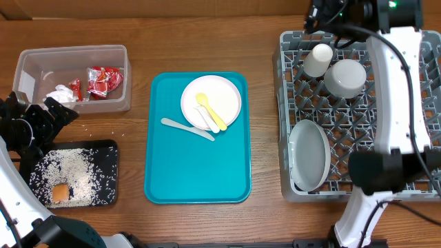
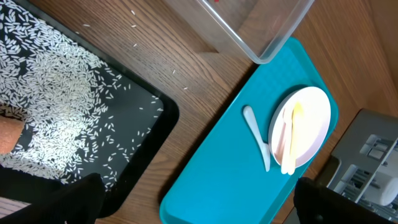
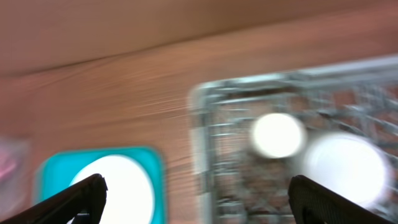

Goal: Sort waste into correct bins and load items into the dishwasher rack
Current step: 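Open the right gripper to set the cup upright in the rack, then move the right gripper back over the yellow spoon on the plate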

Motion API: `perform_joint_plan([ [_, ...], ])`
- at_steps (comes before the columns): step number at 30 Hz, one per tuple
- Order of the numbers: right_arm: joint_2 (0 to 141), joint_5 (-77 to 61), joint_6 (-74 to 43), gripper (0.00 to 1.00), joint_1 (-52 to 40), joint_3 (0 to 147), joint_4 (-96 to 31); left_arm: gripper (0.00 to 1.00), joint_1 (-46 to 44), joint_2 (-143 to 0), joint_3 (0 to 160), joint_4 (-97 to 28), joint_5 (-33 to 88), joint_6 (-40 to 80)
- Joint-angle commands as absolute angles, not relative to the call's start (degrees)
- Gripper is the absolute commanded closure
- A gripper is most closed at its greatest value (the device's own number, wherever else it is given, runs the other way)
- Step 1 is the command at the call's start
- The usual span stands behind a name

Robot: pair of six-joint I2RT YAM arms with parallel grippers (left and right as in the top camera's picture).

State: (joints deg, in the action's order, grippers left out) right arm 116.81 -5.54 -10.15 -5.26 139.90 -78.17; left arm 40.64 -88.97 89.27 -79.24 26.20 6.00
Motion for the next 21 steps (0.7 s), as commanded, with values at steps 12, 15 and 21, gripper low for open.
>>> perform_joint_plan([
  [12, 120.5, -10.3, -2.5, 0.26, -24.6, 131.5, -80.8, 0.0, 40.8, -88.9, 89.4, -79.2, 26.1, 6.4],
  [15, 122.5, -10.3, -2.5, 0.27, -26.4, 126.9, -78.4, 0.0, 40.8, -88.9, 89.4, -79.2, 26.1, 6.4],
  [21, 124.0, -10.5, -3.1, 0.36, -29.0, 118.1, -71.7, 0.0, 40.8, -88.9, 89.4, -79.2, 26.1, 6.4],
])
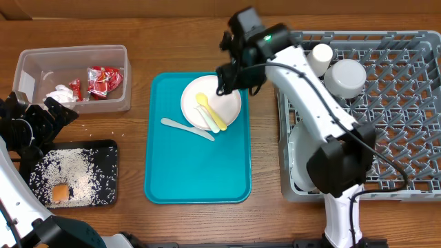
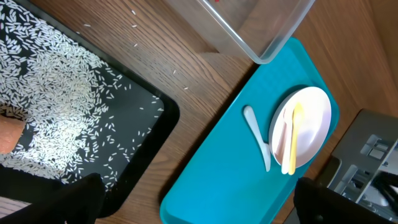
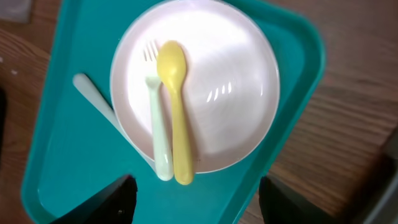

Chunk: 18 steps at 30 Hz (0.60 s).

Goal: Sort waste into correct bins and load items into the dishwasher rack
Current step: 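Move the right gripper back over the yellow spoon on the plate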

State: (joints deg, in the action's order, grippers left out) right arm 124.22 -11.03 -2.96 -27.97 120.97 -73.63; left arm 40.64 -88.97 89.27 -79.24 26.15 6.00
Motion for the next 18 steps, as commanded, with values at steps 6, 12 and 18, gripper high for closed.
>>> perform_joint_plan([
  [6, 124.1, -10.8, -3.4, 0.38, -31.3, 109.9, -65.6, 0.0, 40.8, -88.9, 89.4, -79.2, 26.1, 6.4],
  [12, 124.2, -10.5, -4.2, 0.38, -33.9, 105.9, -62.4, 0.0, 40.8, -88.9, 89.4, -79.2, 26.1, 6.4],
  [18, 124.3, -8.8, -4.8, 0.38, -35.7, 103.8, -59.0, 0.0, 40.8, -88.9, 89.4, -79.2, 26.1, 6.4],
])
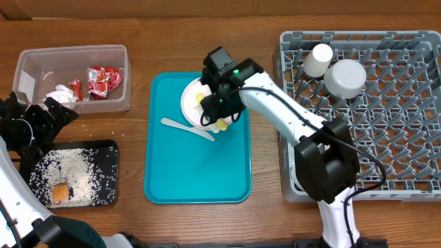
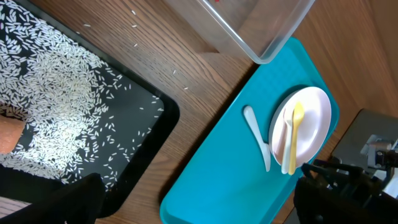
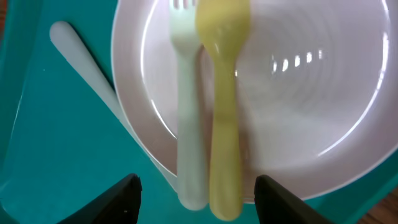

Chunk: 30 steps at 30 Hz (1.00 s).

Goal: Sort waste into correct bins and load items into the dishwasher rack
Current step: 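Move the right gripper back over the yellow spoon on the plate, then lower and close the right gripper on the yellow spoon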

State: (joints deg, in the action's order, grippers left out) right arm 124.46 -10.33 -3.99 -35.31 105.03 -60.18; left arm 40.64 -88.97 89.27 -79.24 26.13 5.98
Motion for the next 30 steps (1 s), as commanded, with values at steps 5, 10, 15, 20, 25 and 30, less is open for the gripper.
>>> perform_joint_plan([
  [5, 124.3, -8.8, -5.0, 0.37, -35.7, 101.7, -55.9, 0.0, 40.8, -88.9, 89.4, -79.2, 26.1, 6.4],
  [10, 124.3, -8.8, -5.1, 0.38, -35.7, 101.2, -55.4, 0.0, 40.8, -88.9, 89.4, -79.2, 26.1, 6.4],
  [15, 124.3, -8.9, -6.2, 0.43, -35.7, 101.2, -55.1, 0.0, 40.8, -88.9, 89.4, -79.2, 26.1, 6.4],
  [20, 124.3, -8.8, -6.2, 0.43, -35.7, 101.2, -54.7, 0.0, 40.8, -88.9, 89.4, -79.2, 26.1, 6.4],
  [25, 124.9, -7.0, -6.2, 0.43, -35.7, 101.2, -53.9, 0.0, 40.8, -88.9, 89.4, -79.2, 26.2, 6.4],
  [30, 127.0, -6.0, -6.2, 0.41, -35.7, 101.2, -53.7, 0.0, 40.8, -88.9, 89.4, -79.2, 26.1, 6.4],
])
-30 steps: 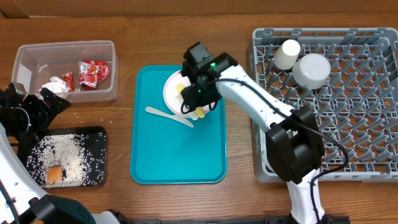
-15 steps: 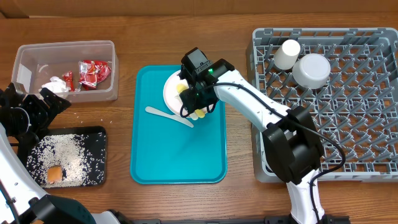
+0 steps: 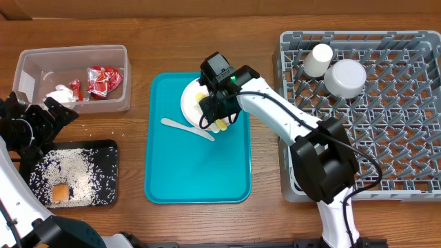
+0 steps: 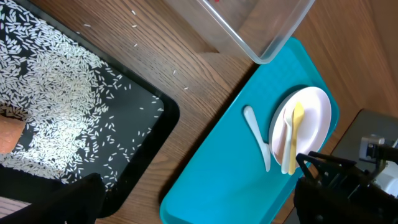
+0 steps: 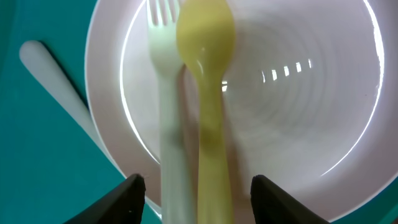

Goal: Sort waste into correct bins and load items into the dishwasher rack
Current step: 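Lower and close the right gripper on the yellow spoon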

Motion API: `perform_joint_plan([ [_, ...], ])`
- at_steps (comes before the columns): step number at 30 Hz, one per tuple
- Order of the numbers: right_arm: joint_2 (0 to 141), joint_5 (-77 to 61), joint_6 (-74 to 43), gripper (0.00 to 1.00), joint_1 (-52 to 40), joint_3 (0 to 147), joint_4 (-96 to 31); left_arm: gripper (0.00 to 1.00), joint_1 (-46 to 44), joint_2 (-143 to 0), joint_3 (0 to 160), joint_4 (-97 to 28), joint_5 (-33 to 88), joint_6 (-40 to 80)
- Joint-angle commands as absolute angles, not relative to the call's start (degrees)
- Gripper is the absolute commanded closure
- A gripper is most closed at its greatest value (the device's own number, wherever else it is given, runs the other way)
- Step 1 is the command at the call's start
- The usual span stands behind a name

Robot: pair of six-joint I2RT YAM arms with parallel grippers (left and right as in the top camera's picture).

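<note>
A white plate (image 3: 231,93) rests on the teal tray (image 3: 196,172). On it lie a yellow spoon (image 5: 208,106) and a pale fork (image 5: 168,112), side by side. A pale knife (image 3: 182,127) lies on the tray partly under the plate. My right gripper (image 5: 198,199) hangs open low over the plate, its fingers on either side of the spoon and fork handles. The grey dishwasher rack (image 3: 386,110) holds a cup (image 3: 318,59), a bowl (image 3: 344,76) and a plate. My left gripper (image 4: 199,202) stays open over the black tray (image 3: 103,148) at the left.
A clear bin (image 3: 72,79) at the back left holds red wrappers and crumpled paper. The black tray carries scattered rice and an orange piece (image 3: 60,193). Bare wood lies between tray and rack.
My right gripper has dropped slightly closer to the plate; spoon and fork look larger between its fingers. The left arm has not moved.
My right gripper was over the back of the rack, near the cup and bowl. Then it was above the plate on the teal tray. It came down over the spoon and fork, and now straddles their handles, still open.
</note>
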State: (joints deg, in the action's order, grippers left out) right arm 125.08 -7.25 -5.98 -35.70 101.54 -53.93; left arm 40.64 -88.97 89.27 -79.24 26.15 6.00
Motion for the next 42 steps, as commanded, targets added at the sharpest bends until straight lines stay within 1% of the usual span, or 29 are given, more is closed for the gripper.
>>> perform_joint_plan([
  [1, 127.1, -6.0, -6.2, 0.41, -35.7, 101.2, -53.8, 0.0, 40.8, -88.9, 89.4, -79.2, 26.1, 6.4],
  [8, 127.3, -6.0, -6.2, 0.42, -35.7, 101.2, -53.8, 0.0, 40.8, -88.9, 89.4, -79.2, 26.1, 6.4],
  [14, 127.4, -6.0, -6.2, 0.47, -35.7, 101.2, -53.8, 0.0, 40.8, -88.9, 89.4, -79.2, 26.1, 6.4],
  [19, 128.1, -6.0, -6.2, 0.47, -35.7, 101.2, -53.7, 0.0, 40.8, -88.9, 89.4, -79.2, 26.1, 6.4],
  [23, 128.1, -6.0, -6.2, 0.53, -35.7, 101.2, -53.6, 0.0, 40.8, -88.9, 89.4, -79.2, 26.1, 6.4],
  [38, 130.3, -6.0, -7.3, 0.53, -35.7, 101.2, -53.6, 0.0, 40.8, -88.9, 89.4, -79.2, 26.1, 6.4],
  [42, 130.3, -6.0, -7.3, 0.56, -35.7, 101.2, -53.3, 0.0, 40.8, -88.9, 89.4, -79.2, 26.1, 6.4],
])
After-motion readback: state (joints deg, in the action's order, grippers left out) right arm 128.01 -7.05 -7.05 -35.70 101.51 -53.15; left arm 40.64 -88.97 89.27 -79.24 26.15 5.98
